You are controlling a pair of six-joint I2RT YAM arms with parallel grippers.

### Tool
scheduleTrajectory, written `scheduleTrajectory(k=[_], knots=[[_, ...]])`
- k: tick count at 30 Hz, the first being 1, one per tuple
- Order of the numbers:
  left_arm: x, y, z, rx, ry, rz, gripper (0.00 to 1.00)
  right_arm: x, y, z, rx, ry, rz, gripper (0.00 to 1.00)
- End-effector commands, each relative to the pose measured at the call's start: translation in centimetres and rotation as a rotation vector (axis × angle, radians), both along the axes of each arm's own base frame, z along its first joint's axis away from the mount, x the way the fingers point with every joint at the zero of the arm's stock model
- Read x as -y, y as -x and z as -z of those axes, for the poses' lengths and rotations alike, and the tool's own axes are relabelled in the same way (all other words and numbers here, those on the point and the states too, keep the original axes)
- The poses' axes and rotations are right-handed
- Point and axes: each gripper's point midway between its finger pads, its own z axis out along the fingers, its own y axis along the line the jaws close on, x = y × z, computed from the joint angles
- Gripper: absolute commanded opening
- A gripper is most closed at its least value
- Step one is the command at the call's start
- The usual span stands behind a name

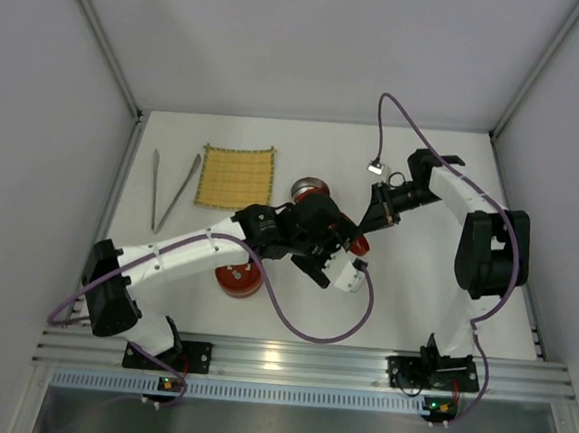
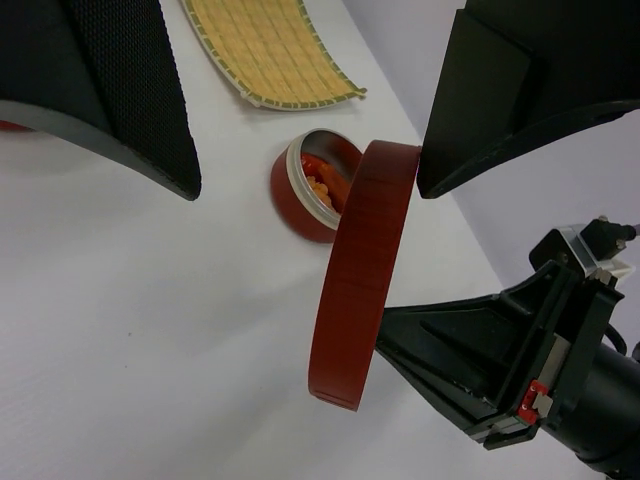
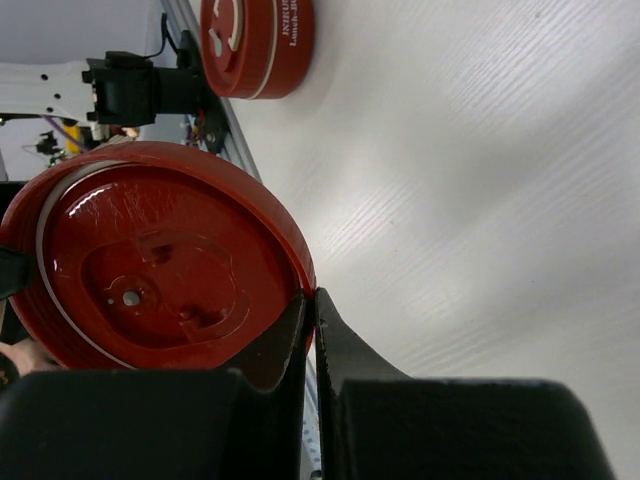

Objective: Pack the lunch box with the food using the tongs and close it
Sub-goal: Pick up the box lid from the center of the board.

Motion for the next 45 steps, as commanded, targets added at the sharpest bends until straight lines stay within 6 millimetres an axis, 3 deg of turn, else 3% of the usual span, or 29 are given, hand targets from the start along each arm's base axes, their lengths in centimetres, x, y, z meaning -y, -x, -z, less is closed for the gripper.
scheduleTrajectory(k=[1, 9, 15, 30, 33, 37, 38, 40, 41, 44, 45], knots=[[1.1, -0.3, -1.2, 0.041, 0.000, 0.059, 0.94, -1.5, 2.1, -1.5, -0.071, -0.101, -0.065, 0.00], [2.2, 0.3, -2.1, -0.004, 0.024, 0.094, 0.85, -2.0, 3.9, -2.0, -0.119, -0.131, -0.128, 0.00], [2.1, 0.9, -1.6, -0.040, 0.005, 0.109, 0.65, -2.2, 4.1, -2.0, -0.127, -0.121, -0.142, 0.00], [3.8, 0.1, -0.9, -0.097, -0.033, 0.081, 0.56, -2.8, 3.9, -2.2, -0.152, -0.099, -0.129, 0.00], [3.6, -0.1, -0.6, -0.101, -0.055, 0.067, 0.47, -2.8, 3.9, -2.2, -0.150, -0.089, -0.129, 0.00], [3.3, -0.3, -0.3, -0.103, -0.069, 0.046, 0.19, -2.8, 3.7, -2.2, -0.154, -0.091, -0.122, 0.00], [3.4, -0.3, -0.3, -0.110, -0.066, 0.030, 0.04, -2.9, 3.7, -2.4, -0.155, -0.099, -0.121, 0.00], [3.4, -0.6, -0.8, -0.105, -0.049, -0.005, 0.00, -2.9, 3.2, -2.8, -0.146, -0.097, -0.117, 0.22], [3.2, -1.0, -1.1, -0.114, -0.033, -0.059, 0.00, -2.8, 3.0, -3.2, -0.144, -0.099, -0.112, 0.43], [3.2, -2.6, -4.2, -0.162, 0.125, -0.233, 0.00, -1.9, 0.2, -5.4, -0.071, -0.111, -0.049, 0.65], [3.0, -3.3, -5.2, -0.183, 0.181, -0.292, 0.00, -0.7, -2.1, -7.1, -0.015, -0.116, 0.011, 0.66]])
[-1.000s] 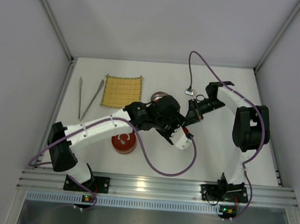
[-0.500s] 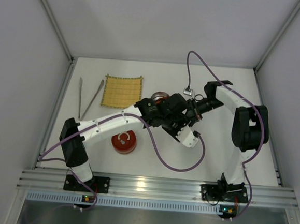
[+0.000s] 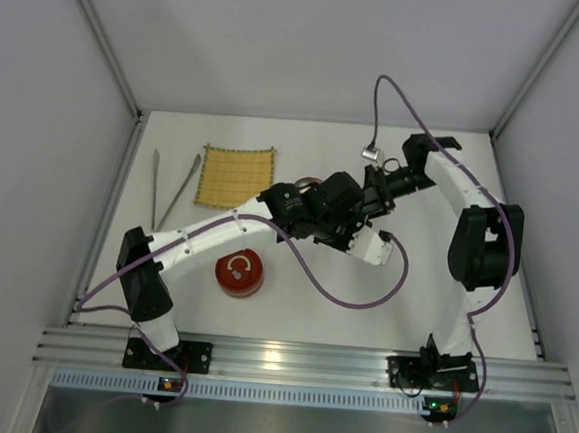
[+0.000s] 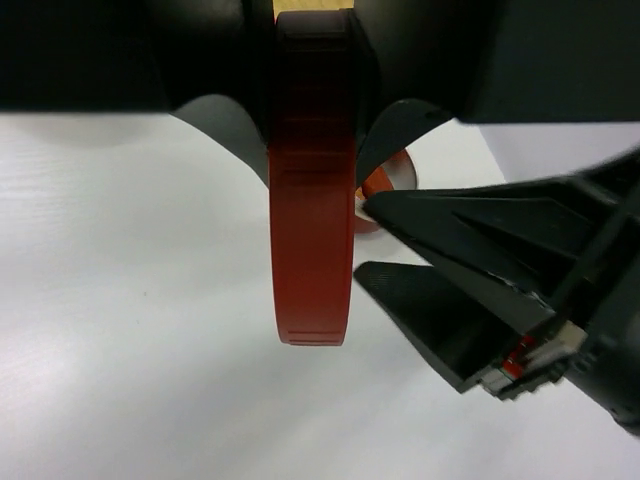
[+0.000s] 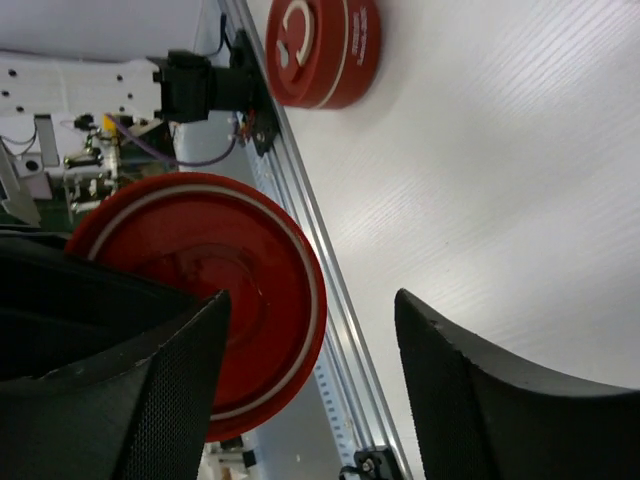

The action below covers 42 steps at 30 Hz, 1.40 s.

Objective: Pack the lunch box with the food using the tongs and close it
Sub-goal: Pick up the box lid from the center of the board.

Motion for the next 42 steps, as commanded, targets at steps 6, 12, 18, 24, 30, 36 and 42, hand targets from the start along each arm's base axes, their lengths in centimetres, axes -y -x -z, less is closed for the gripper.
scheduleTrajectory(k=[6, 12, 18, 24, 30, 36, 42], knots=[[-6.4, -9.3, -13.8, -0.226, 0.744, -0.868, 0.00, 7.2, -10.9, -10.2, 0.287, -0.058, 0.388, 0.82], [-13.2, -13.3, -16.8, -0.467, 1.123, -1.225, 0.00, 3.2, -10.7, -15.3, 0.441, -0.189, 0.547, 0.99], [-11.3, -11.9, -16.4, -0.842, 1.203, -1.177, 0.00, -3.1, -10.1, -18.9, 0.574, -0.242, 0.503, 0.99], [-10.6, -11.7, -16.2, -0.906, 1.214, -1.118, 0.00, -7.0, -9.7, -21.1, 0.490, -0.406, 0.522, 0.97], [-10.4, -11.9, -15.9, -0.858, 1.198, -1.080, 0.00, -9.4, -9.0, -20.4, 0.389, -0.451, 0.500, 0.93], [-10.3, -12.0, -15.2, -0.795, 1.168, -1.071, 0.00, -10.6, -8.4, -18.6, 0.314, -0.439, 0.482, 0.91], [-10.7, -12.6, -14.6, -0.743, 1.161, -1.110, 0.00, -12.2, -7.5, -18.2, 0.293, -0.440, 0.449, 0.88]])
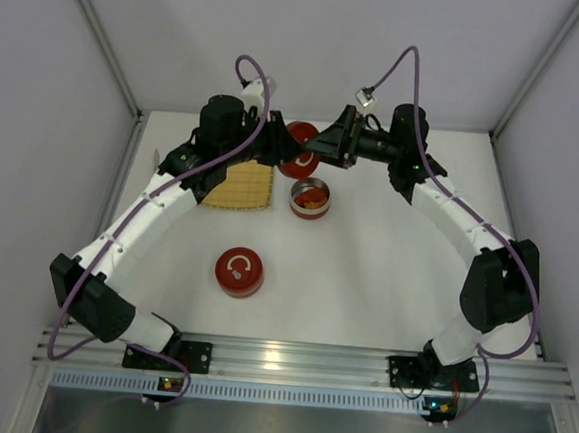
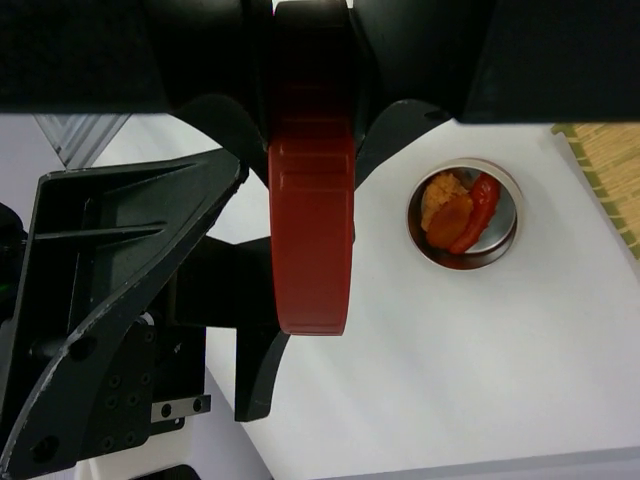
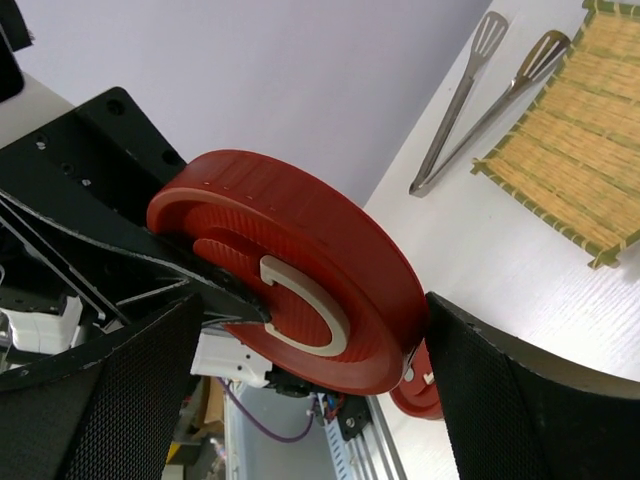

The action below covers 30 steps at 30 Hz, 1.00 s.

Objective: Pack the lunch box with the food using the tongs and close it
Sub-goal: Pick up the box lid from the center of the board.

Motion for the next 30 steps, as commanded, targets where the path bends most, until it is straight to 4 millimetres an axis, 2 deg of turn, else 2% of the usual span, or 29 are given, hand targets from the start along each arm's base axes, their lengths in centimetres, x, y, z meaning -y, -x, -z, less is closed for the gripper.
scheduleTrajectory(k=[1, 6, 7, 11, 17, 25, 30], knots=[[-0.7, -1.4, -0.9, 0.082, -0.026, -0.063, 0.00, -1.3, 0.5, -1.6, 0.070, -0.039, -0.020, 0.88], [-2.9, -2.6, 0.0, 0.094, -0.114, -0.184, 0.00, -0.2, 0.1, -1.2, 0.102, 0.031, 0.040, 0.87], [-3.2, -2.7, 0.0, 0.096, -0.125, -0.200, 0.00, 0.2, -0.4, -0.9, 0.115, 0.051, 0.072, 0.88], [-4.0, -3.4, 0.2, 0.107, -0.151, -0.244, 0.00, 0.6, -0.5, -1.0, 0.115, 0.067, 0.100, 0.89], [-3.1, -3.3, -0.4, 0.111, -0.128, -0.211, 0.00, -0.1, -0.2, -1.2, 0.072, 0.017, 0.067, 0.88], [-2.1, -3.1, 0.0, 0.096, -0.114, -0.177, 0.00, -1.3, 0.1, -1.1, 0.026, -0.069, 0.024, 0.78], [-1.9, -3.0, -0.1, 0.095, -0.107, -0.166, 0.00, -1.9, 0.1, -1.2, 0.028, -0.066, 0.015, 0.77]])
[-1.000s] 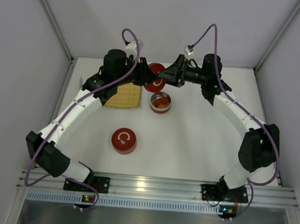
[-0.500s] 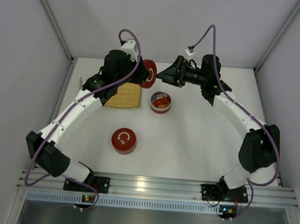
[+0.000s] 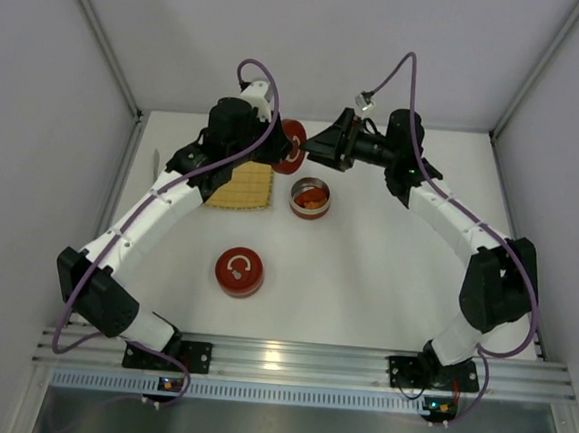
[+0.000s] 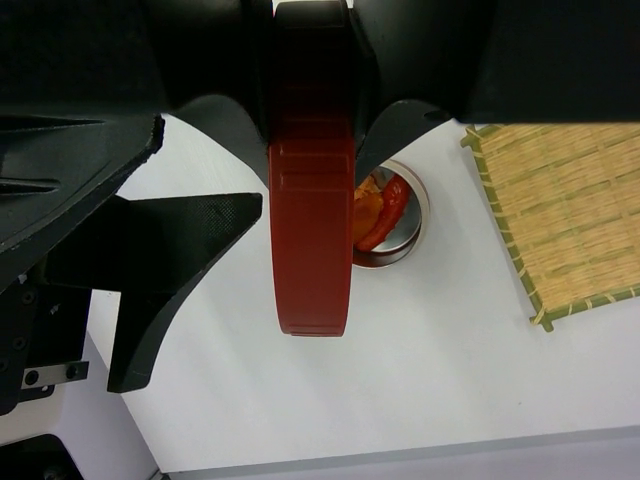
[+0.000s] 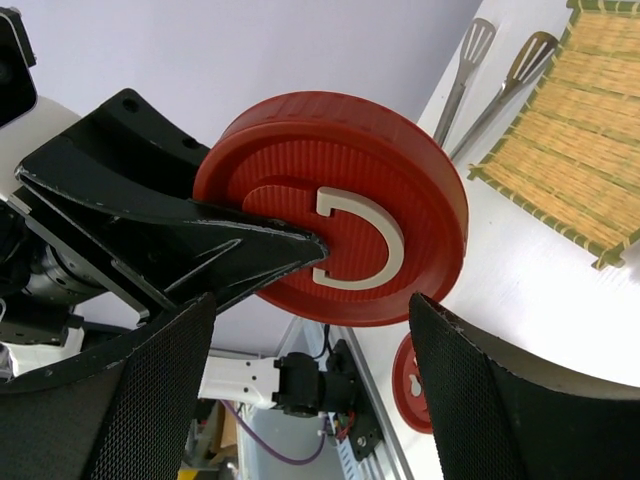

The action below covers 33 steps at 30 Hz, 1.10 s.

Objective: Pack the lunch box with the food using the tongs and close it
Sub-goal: Pick up the box lid from the center of the board.

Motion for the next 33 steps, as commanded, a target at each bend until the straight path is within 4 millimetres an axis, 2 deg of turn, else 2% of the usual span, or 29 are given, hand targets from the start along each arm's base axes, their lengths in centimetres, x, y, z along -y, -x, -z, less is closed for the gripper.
scheduleTrajectory(k=[1, 7, 11, 22, 28, 33], knots=[[0.8, 0.1, -2.6, 0.056, 0.051, 0.031, 0.00, -1.4, 0.6, -2.2, 0.075, -0.054, -0.039, 0.77], [1.4, 0.3, -2.4, 0.049, 0.062, 0.057, 0.00, -1.9, 0.8, -1.4, 0.046, -0.056, -0.049, 0.77], [1.6, 0.6, -2.6, 0.050, 0.071, 0.071, 0.00, -2.0, 0.7, -1.5, 0.048, -0.067, -0.047, 0.77], [2.2, 1.3, -1.4, 0.014, 0.082, 0.098, 0.00, -2.4, 0.3, -1.8, 0.081, -0.078, -0.033, 0.75], [1.3, 0.8, -0.5, 0.005, 0.060, 0.037, 0.00, -2.4, 1.4, -3.2, 0.116, -0.117, -0.069, 0.66], [0.0, 0.0, 0.1, 0.006, 0.026, -0.033, 0.00, -1.8, 3.8, -5.1, 0.195, -0.163, -0.137, 0.56]])
